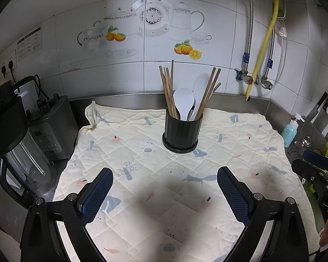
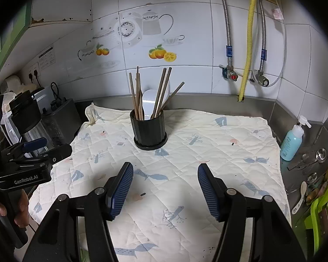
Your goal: Organize utensils
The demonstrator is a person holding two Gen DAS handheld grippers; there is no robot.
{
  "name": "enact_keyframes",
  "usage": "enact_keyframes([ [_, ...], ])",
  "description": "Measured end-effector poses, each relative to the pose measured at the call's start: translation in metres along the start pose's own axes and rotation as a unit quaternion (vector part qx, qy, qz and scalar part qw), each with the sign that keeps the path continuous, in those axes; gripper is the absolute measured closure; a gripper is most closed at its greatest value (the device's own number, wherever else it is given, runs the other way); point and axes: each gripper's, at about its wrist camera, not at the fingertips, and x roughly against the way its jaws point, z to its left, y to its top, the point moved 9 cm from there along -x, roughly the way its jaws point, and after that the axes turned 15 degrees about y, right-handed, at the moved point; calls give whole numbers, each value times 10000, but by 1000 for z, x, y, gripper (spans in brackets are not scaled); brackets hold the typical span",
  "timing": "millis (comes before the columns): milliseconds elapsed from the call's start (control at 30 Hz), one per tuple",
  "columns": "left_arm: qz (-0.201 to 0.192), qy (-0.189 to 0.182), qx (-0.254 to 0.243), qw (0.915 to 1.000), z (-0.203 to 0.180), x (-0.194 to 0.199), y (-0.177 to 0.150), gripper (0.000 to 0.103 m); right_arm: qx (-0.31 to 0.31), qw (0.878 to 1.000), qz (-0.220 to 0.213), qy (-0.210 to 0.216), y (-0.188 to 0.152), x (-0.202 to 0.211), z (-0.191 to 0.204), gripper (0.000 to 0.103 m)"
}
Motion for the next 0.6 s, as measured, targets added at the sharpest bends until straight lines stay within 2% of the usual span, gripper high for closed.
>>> enact_keyframes([
  [600, -71, 1, -76, 9999, -2, 3, 3, 0, -44, 10000, -58, -8, 1, 3, -2, 35],
])
